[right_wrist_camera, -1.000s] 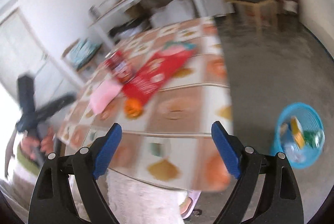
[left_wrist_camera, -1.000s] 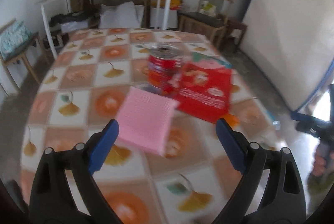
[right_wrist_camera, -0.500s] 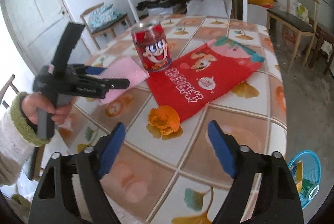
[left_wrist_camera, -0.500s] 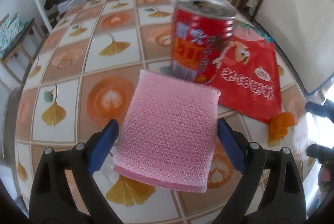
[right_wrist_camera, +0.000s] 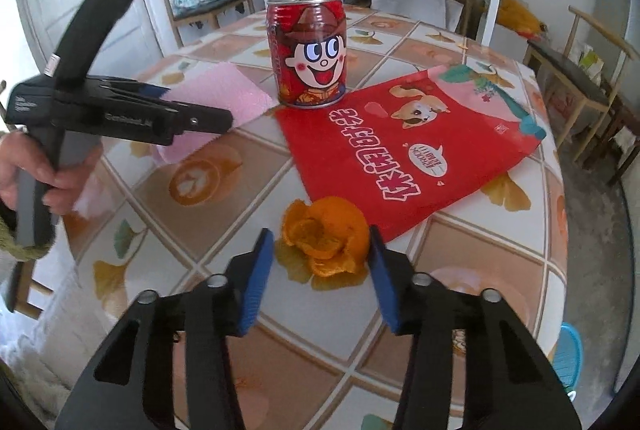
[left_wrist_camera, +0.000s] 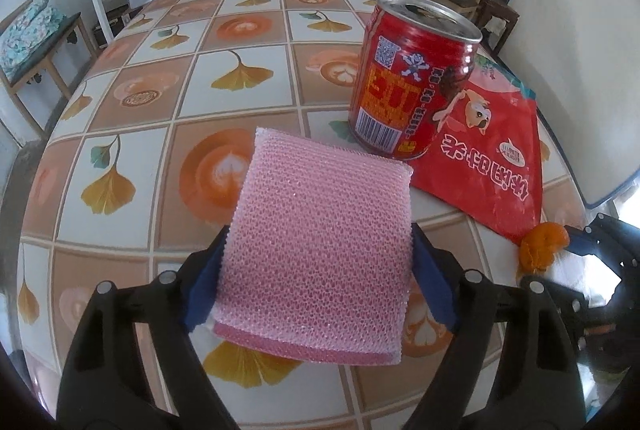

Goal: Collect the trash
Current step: 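Grasp the pink sponge with the left tool while the right tool grasps the orange peel, then carry the sponge and orange peel over the blue basket and open both tools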

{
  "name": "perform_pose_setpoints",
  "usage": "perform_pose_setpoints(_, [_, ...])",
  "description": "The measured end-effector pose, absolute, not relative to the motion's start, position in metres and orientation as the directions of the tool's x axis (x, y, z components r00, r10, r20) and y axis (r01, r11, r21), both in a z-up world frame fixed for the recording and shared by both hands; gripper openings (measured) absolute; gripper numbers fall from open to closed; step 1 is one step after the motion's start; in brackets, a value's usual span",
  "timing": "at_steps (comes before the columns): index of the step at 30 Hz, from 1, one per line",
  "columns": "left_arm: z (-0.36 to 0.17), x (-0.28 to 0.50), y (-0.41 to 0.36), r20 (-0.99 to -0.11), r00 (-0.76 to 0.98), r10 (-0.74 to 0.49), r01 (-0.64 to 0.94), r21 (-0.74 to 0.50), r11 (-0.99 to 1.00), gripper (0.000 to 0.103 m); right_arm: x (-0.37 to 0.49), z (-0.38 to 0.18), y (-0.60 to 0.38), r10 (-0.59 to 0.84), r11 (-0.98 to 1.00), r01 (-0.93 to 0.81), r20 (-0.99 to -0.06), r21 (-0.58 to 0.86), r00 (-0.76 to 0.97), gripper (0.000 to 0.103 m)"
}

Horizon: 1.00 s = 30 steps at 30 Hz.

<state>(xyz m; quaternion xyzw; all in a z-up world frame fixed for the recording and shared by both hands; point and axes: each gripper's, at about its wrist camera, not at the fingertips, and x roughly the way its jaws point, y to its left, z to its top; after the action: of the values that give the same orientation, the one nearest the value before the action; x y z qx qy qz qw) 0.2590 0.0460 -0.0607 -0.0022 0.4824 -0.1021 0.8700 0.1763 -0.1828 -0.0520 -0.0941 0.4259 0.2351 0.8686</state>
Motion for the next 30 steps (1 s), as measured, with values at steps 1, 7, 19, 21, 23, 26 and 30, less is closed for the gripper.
perform_pose_setpoints(1, [-0.061, 0.257, 0.046, -0.839, 0.513, -0.181, 0.175, -0.104, 0.979, 0.080, 0.176, -0.052, -0.183, 0.326, 0.873, -0.486, -0.786, 0.037, 0.525, 0.037])
perform_pose_setpoints(7, [-0.061, 0.236, 0.045, -0.836, 0.512, -0.196, 0.182, -0.117, 0.976, 0.080, 0.172, -0.047, -0.188, 0.329, 0.885, -0.461, -0.784, 0.062, 0.527, 0.020])
perform_pose_setpoints(19, [-0.059, 0.174, 0.034, -0.818, 0.515, -0.258, 0.199, -0.179, 0.964, 0.080, 0.136, -0.041, -0.220, 0.391, 0.900, -0.384, -0.775, 0.208, 0.497, 0.018])
perform_pose_setpoints(21, [-0.060, 0.165, 0.030, -0.812, 0.526, -0.253, 0.213, -0.163, 0.963, 0.080, 0.131, -0.042, -0.230, 0.402, 0.903, -0.351, -0.771, 0.246, 0.494, 0.018])
perform_pose_setpoints(23, [-0.061, 0.158, 0.025, -0.809, 0.538, -0.236, 0.219, -0.136, 0.966, 0.080, 0.128, -0.044, -0.237, 0.396, 0.910, -0.326, -0.772, 0.257, 0.497, 0.018])
perform_pose_setpoints(26, [-0.062, 0.154, 0.020, -0.808, 0.550, -0.212, 0.217, -0.107, 0.970, 0.080, 0.126, -0.049, -0.246, 0.409, 0.909, -0.291, -0.765, 0.297, 0.497, 0.018])
perform_pose_setpoints(30, [-0.058, 0.153, 0.018, -0.804, 0.559, -0.201, 0.208, -0.098, 0.973, 0.079, 0.124, -0.046, -0.252, 0.413, 0.910, -0.268, -0.751, 0.317, 0.516, 0.018])
